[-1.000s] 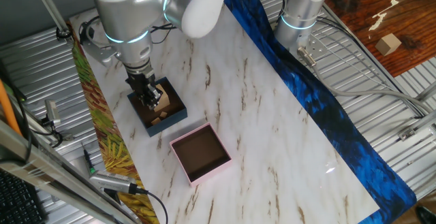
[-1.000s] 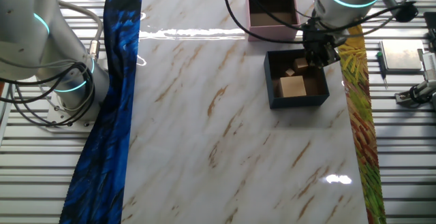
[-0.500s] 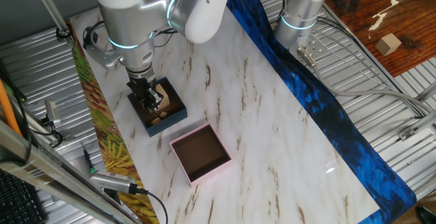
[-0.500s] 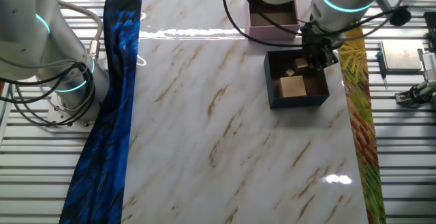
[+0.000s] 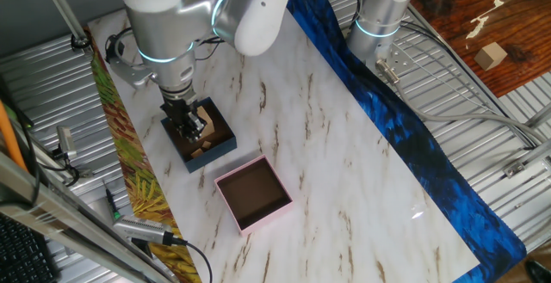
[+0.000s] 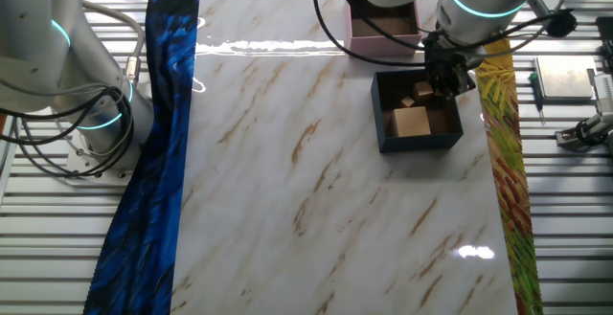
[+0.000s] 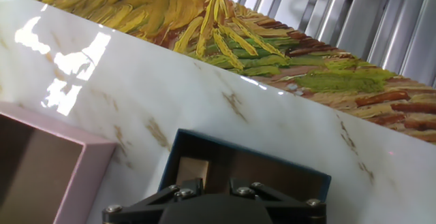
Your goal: Move an object from one box to another
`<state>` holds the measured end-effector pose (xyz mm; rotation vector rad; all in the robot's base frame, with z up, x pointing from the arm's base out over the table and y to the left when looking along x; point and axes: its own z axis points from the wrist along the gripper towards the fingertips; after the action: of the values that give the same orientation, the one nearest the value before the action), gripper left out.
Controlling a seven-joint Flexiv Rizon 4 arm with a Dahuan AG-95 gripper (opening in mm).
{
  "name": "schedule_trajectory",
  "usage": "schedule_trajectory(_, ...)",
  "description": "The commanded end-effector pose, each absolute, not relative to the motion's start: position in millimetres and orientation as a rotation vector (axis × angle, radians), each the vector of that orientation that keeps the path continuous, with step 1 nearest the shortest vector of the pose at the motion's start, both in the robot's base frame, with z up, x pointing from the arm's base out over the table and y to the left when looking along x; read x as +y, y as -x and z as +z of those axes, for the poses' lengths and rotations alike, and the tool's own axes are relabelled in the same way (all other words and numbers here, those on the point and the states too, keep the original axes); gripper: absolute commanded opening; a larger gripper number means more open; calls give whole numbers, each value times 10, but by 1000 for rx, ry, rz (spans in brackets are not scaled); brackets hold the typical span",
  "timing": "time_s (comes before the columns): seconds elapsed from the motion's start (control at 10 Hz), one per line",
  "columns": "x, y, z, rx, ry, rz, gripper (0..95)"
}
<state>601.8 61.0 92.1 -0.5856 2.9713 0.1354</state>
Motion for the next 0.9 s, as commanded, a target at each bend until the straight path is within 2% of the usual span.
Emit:
schedule_trajectory(0.1, 603, -6022, 918, 3003, 587, 126, 190)
schedule_trajectory(0.3, 603, -6022, 918, 3026, 620, 140, 190)
schedule_trajectory(0.4, 603, -6022, 918, 3037, 631, 156, 380)
schedule_trajectory(0.9, 603, -6022, 918, 3036, 731, 154, 380)
